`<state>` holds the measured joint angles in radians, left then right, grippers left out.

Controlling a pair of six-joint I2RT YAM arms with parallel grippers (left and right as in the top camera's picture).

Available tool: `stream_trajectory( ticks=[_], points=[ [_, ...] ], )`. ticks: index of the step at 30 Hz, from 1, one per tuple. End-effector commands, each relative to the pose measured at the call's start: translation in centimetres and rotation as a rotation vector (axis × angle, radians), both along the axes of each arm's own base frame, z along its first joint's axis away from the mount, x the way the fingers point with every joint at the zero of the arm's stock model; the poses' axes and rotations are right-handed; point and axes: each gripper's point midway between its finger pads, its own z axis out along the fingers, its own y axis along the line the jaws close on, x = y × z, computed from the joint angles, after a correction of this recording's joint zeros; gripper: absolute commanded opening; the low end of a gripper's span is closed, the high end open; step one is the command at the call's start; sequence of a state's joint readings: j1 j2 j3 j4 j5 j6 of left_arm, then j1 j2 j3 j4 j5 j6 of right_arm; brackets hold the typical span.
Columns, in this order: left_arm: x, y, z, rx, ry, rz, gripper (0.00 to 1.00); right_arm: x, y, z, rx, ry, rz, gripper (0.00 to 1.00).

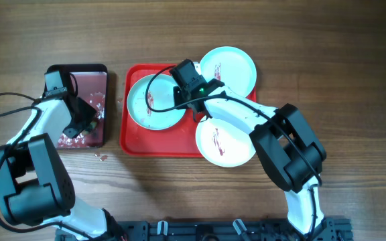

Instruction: Clean dirty plates on tray and stack at the side

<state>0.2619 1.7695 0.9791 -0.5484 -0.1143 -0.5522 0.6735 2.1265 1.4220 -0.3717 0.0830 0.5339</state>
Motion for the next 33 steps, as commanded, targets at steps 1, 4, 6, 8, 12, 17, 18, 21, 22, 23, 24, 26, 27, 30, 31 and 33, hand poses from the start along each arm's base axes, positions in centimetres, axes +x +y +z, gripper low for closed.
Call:
stream_trajectory(
  ticks=[1, 4, 6, 8, 12, 17, 18, 21, 22, 23, 24, 26, 27, 30, 31, 33],
  points=[
    [0.0, 0.2, 1.3, 0.01, 0.001, 0.004, 0.04, -0.6, -0.6, -2.1, -0.046, 0.031, 0.005, 0.04],
    [0.7, 0.4, 4.8, 0.029, -0.039, -0.025, 0.04, -0.6, -0.6, -2.1, -0.047, 0.031, 0.005, 0.04],
    [0.7, 0.4, 6.7, 0.041, -0.075, -0.032, 0.04, -0.6, -0.6, -2.1, -0.047, 0.032, 0.006, 0.04],
    [0.4, 0.5, 7.4, 0.058, -0.079, -0.042, 0.04, -0.6, -0.6, -2.1, -0.047, 0.032, 0.005, 0.04],
    [-0.5, 1.0, 7.3, 0.093, -0.035, -0.043, 0.04, -0.6, -0.6, -2.1, -0.046, 0.031, 0.006, 0.04],
    [-0.6, 0.6, 7.2, 0.074, -0.031, -0.062, 0.04, -0.6, -0.6, -2.1, -0.046, 0.031, 0.007, 0.04],
    [-0.6, 0.3, 7.1, 0.055, -0.033, -0.067, 0.04, -0.6, -0.6, -2.1, -0.047, 0.033, 0.013, 0.04],
    [-0.5, -0.8, 6.9, 0.009, -0.036, -0.09, 0.04, -1.4, 0.7, -2.1, -0.012, 0.055, 0.116, 0.04],
    [-0.6, -1.1, 6.9, 0.009, -0.029, -0.098, 0.04, -1.5, 0.7, -2.1, -0.007, 0.058, 0.119, 0.04],
    [-0.6, -1.1, 6.9, 0.022, -0.02, -0.107, 0.04, -1.5, 0.8, -2.1, -0.004, 0.06, 0.121, 0.04],
    [-0.6, -1.2, 6.9, 0.026, -0.018, -0.126, 0.04, -1.5, 0.8, -2.1, -0.004, 0.061, 0.121, 0.04],
    [-0.6, -0.7, 7.0, 0.054, -0.017, -0.119, 0.04, -1.6, 0.8, -2.1, -0.006, 0.063, 0.121, 0.04],
    [-0.7, -0.2, 7.0, 0.08, -0.007, -0.111, 0.04, -1.6, 0.7, -2.1, -0.007, 0.064, 0.121, 0.04],
    [-1.4, 1.5, 6.1, 0.166, 0.013, -0.074, 0.04, -1.6, 0.8, -2.1, -0.006, 0.063, 0.121, 0.04],
    [-1.6, 1.7, 5.6, 0.166, 0.011, -0.066, 0.04, -1.5, 0.8, -2.1, -0.006, 0.062, 0.121, 0.04],
    [-1.7, 1.8, 4.6, 0.161, -0.005, -0.06, 0.04, -1.5, 0.8, -2.1, -0.004, 0.06, 0.121, 0.04]
  ],
)
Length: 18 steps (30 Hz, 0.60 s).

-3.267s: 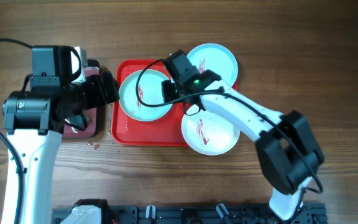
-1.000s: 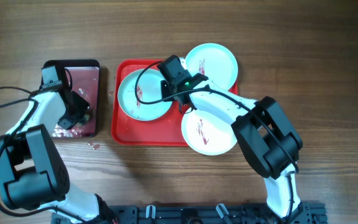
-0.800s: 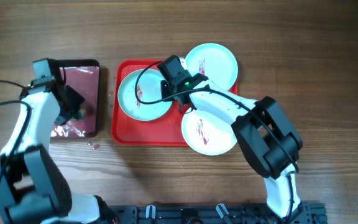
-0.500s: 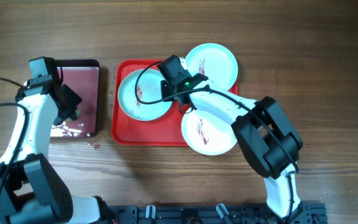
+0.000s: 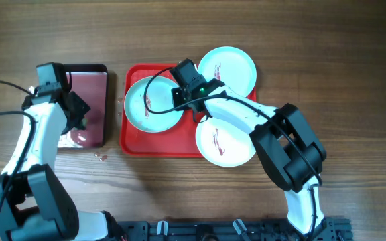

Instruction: Clean dirty plates on tray and stack at the side

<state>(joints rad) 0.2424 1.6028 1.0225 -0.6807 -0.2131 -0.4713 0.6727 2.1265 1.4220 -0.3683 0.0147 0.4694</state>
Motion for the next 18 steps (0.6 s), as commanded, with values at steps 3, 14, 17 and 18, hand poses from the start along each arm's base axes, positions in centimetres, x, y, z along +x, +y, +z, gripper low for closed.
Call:
stream_trajectory(
  ticks=[3, 14, 17, 18],
  points=[
    [-1.2, 0.4, -2.6, 0.012, 0.007, 0.003, 0.04, -0.9, -0.1, -2.1, -0.029, 0.041, 0.033, 0.04],
    [-0.2, 0.8, -2.4, 0.035, -0.04, 0.006, 0.68, -0.8, -0.2, -2.1, -0.032, 0.039, 0.032, 0.04],
    [0.1, 1.9, -2.1, 0.071, -0.058, 0.032, 0.68, -0.8, -0.2, -2.1, -0.032, 0.039, 0.032, 0.04],
    [0.0, 2.2, -2.4, 0.069, -0.057, 0.04, 0.67, -0.8, -0.2, -2.1, -0.032, 0.039, 0.032, 0.04]
  ],
)
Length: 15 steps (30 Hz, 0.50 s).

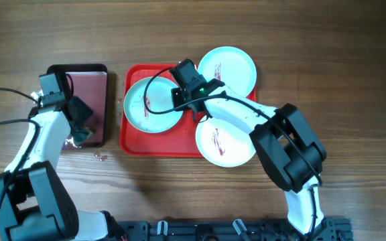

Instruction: Clean dirty plates on tray and stack at the side

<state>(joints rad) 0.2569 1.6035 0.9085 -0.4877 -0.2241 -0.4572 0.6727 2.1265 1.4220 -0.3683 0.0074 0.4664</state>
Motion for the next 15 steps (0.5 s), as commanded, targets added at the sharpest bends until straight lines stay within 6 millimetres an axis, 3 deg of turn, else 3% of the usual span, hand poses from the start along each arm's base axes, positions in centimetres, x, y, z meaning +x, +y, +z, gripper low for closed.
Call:
stream_trajectory(
  ticks=[1, 5, 8, 10, 12, 13, 15],
  points=[
    [-0.5, 1.7, -0.7, 0.033, 0.018, 0.045, 0.67, -0.8, -0.3, -2.1, -0.035, 0.035, 0.026, 0.04],
    [-1.2, 2.3, -3.1, 0.012, 0.079, 0.068, 0.65, -0.7, -0.2, -2.0, -0.041, 0.026, 0.045, 0.04],
    [-0.7, 2.1, -3.3, -0.003, 0.063, 0.06, 0.62, -0.6, -0.2, -2.0, -0.038, 0.022, 0.045, 0.04],
    [-0.4, 2.2, -3.2, -0.001, 0.051, 0.056, 0.42, -0.6, -0.2, -2.0, -0.037, 0.021, 0.045, 0.05],
    [-0.3, 2.2, -3.2, 0.001, 0.045, 0.056, 0.1, -0.6, -0.2, -2.0, -0.037, 0.021, 0.045, 0.05],
    [-0.3, 2.2, -3.2, 0.001, 0.044, 0.057, 0.04, -0.6, -0.1, -2.0, -0.037, 0.021, 0.045, 0.05],
    [-0.3, 2.2, -3.2, 0.001, 0.043, 0.057, 0.04, -0.6, -0.1, -2.0, -0.037, 0.021, 0.045, 0.05]
  ],
)
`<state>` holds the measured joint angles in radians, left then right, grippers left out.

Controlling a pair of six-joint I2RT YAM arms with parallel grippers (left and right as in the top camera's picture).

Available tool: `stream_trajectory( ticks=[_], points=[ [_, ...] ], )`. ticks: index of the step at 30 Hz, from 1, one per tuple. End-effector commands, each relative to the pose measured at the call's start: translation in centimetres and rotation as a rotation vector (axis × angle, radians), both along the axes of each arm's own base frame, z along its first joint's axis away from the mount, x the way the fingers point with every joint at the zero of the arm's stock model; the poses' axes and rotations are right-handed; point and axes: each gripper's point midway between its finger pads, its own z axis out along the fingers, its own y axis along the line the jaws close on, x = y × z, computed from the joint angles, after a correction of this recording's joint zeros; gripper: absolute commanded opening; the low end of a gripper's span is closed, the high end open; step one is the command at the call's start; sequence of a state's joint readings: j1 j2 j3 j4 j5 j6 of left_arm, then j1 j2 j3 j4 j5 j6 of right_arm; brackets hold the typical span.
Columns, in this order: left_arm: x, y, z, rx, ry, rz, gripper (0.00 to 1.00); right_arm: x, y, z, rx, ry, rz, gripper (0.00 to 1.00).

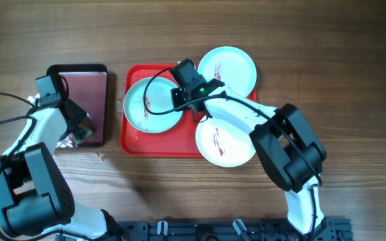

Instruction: Clean dirty plates on tray and stack at the side

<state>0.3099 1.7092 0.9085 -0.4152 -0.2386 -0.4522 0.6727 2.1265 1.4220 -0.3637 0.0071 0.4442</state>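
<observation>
A red tray point(134, 142) holds three white plates smeared with red. The left plate point(146, 106) lies in the tray's left half. My right gripper point(179, 99) is at that plate's right rim and looks shut on it. A second plate point(230, 67) overlaps the tray's far right corner, and a third point(223, 142) hangs over its near right edge. My left gripper point(80, 126) is low over the near right part of a dark bin point(89, 94). A small crumpled thing point(68, 139) lies beside it; the fingers' state is unclear.
The dark bin with its maroon inside stands left of the red tray, a narrow strip of wood between them. A few crumbs point(101, 157) lie on the table in front of the bin. The left arm's cable point(2, 97) runs off to the left.
My left arm has shifted a little, its gripper still low over the near part of the bin. The right gripper and all three plates are where they were.
First my left gripper was over the bin's near half, with pale scraps in the bin, and the right gripper was at the left plate's rim. Then that plate sat slightly further left and the left gripper was further back. Later it was over the near corner, as now.
</observation>
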Motion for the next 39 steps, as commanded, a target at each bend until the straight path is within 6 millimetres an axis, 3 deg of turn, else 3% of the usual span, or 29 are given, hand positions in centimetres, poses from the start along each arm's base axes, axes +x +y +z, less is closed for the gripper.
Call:
stream_trajectory(
  ticks=[1, 6, 9, 10, 11, 12, 13, 16, 18, 27, 31, 34, 35, 38, 39],
  points=[
    [-0.2, 0.1, -0.4, -0.004, 0.007, 0.003, 0.04, -0.6, -0.2, -2.0, -0.032, 0.03, 0.025, 0.05],
    [0.2, 0.2, 0.5, 0.003, -0.015, 0.002, 0.04, -0.7, -0.2, -2.0, -0.032, 0.03, 0.026, 0.05],
    [1.4, 0.6, 3.5, 0.025, -0.08, 0.0, 0.04, -0.6, -0.2, -2.0, -0.032, 0.03, 0.025, 0.05],
    [1.6, 0.5, 4.4, 0.022, -0.097, -0.003, 0.4, -0.6, -0.2, -2.0, -0.032, 0.03, 0.025, 0.05],
    [1.2, -0.3, 5.1, -0.014, -0.092, -0.017, 0.84, -0.6, -0.2, -2.0, -0.032, 0.03, 0.025, 0.05],
    [0.7, -0.9, 5.0, -0.047, -0.074, -0.026, 0.93, -0.6, -0.2, -2.0, -0.032, 0.03, 0.025, 0.04],
    [0.2, -1.6, 4.7, -0.086, -0.056, -0.029, 0.94, -0.6, -0.2, -2.0, -0.031, 0.03, 0.025, 0.05],
    [-2.7, -4.6, 3.2, -0.248, 0.052, 0.008, 0.94, -0.6, -0.2, -2.0, -0.031, 0.03, 0.025, 0.05],
    [-3.3, -5.2, 2.8, -0.265, 0.079, 0.01, 0.93, -0.6, -0.2, -2.0, -0.031, 0.031, 0.025, 0.05],
    [-1.9, -3.9, 0.7, -0.201, 0.036, 0.014, 0.93, -0.7, -0.2, -2.0, -0.03, 0.033, 0.027, 0.05],
    [-2.0, -4.0, -0.8, -0.214, 0.069, 0.018, 0.84, -0.7, -0.2, -2.0, -0.029, 0.033, 0.027, 0.05],
    [-2.6, -4.2, -1.5, -0.223, 0.09, 0.019, 0.7, -0.7, -0.2, -2.0, -0.029, 0.032, 0.027, 0.05],
    [-2.6, -4.2, -1.5, -0.223, 0.09, 0.019, 0.57, -0.7, -0.2, -2.0, -0.029, 0.032, 0.027, 0.05],
    [-2.6, -4.2, -1.5, -0.223, 0.09, 0.019, 0.32, -0.7, -0.2, -2.0, -0.029, 0.033, 0.027, 0.05],
    [-2.6, -4.2, -1.5, -0.223, 0.09, 0.019, 0.16, -0.7, -0.2, -2.0, -0.029, 0.033, 0.027, 0.05]
  ],
)
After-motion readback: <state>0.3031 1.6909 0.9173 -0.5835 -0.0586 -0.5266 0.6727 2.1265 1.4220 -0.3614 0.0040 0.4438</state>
